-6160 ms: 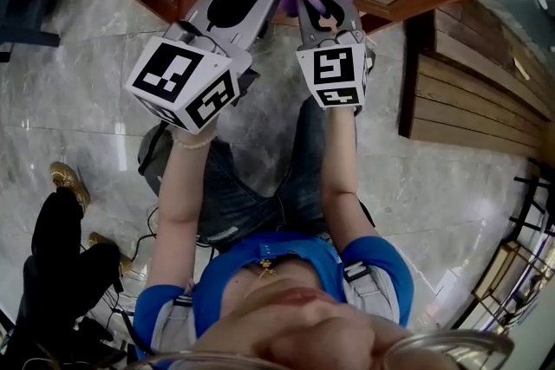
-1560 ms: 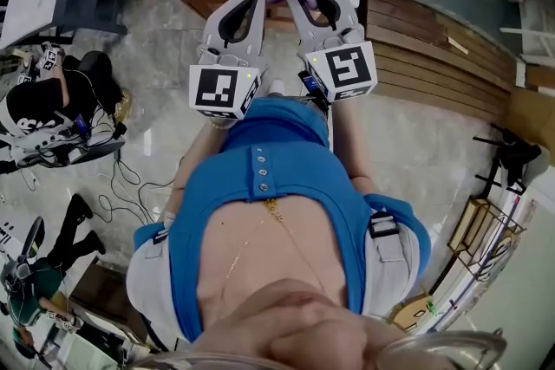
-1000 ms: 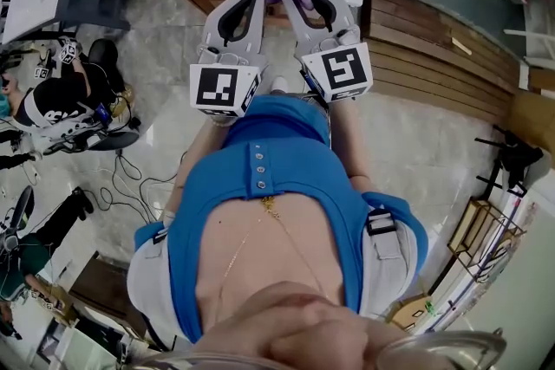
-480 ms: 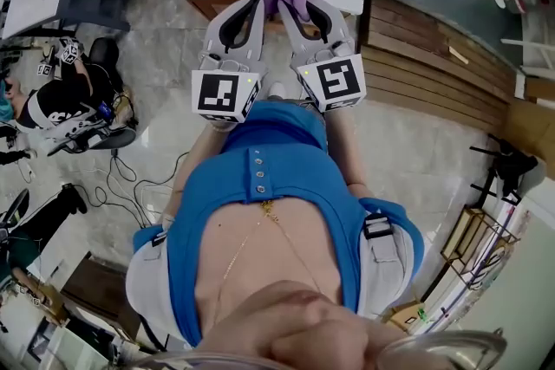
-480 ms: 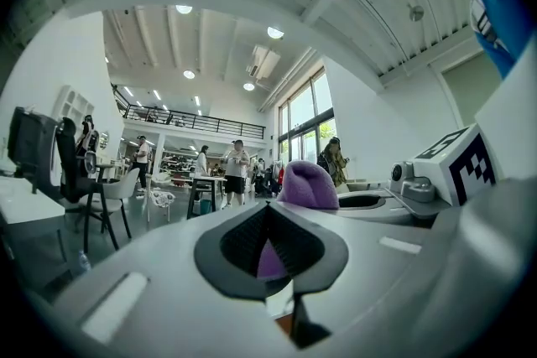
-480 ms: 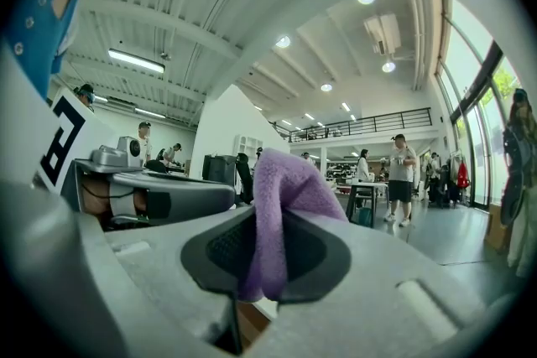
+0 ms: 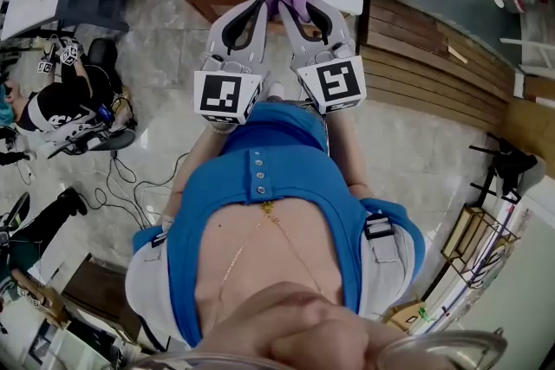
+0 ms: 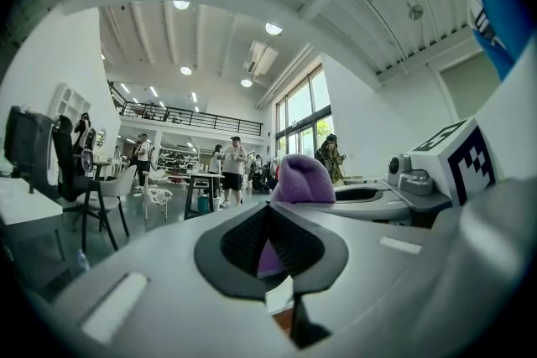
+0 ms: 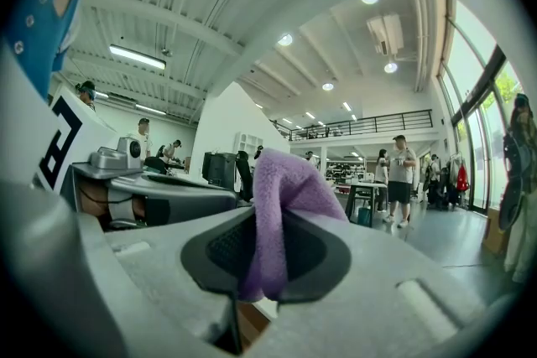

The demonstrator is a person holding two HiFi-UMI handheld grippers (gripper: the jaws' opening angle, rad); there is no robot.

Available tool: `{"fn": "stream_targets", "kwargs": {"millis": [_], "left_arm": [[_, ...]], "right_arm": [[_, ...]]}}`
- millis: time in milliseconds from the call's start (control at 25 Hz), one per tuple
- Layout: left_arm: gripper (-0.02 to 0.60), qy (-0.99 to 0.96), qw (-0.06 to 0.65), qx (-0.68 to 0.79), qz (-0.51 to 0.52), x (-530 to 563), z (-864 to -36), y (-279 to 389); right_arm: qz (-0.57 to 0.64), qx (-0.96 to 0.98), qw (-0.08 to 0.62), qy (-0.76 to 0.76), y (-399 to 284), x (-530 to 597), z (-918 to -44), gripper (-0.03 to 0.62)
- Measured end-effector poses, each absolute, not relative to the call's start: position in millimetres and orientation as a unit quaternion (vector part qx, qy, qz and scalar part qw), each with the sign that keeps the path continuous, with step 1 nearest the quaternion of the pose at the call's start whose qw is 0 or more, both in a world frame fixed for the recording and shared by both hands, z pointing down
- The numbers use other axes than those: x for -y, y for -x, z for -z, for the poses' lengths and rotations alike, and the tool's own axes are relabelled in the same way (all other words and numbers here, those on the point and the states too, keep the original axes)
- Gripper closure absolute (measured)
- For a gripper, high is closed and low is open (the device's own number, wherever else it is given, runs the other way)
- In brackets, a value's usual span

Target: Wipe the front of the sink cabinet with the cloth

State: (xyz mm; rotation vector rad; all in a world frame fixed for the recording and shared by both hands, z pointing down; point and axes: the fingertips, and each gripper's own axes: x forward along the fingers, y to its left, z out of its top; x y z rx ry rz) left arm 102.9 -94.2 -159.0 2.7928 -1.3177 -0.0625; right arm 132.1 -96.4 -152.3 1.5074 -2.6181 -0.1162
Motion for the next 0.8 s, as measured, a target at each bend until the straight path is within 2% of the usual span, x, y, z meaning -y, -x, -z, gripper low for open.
{"fn": "stream_targets", "kwargs": {"millis": [800], "left_arm": [[0.583,-0.909,0.026,0.416,0.019,94.0,157.5,-111.5]], "right_arm": [[0.044,0.864,0.072,-0.496,-133.8,96.1,152.1,0.533]]}}
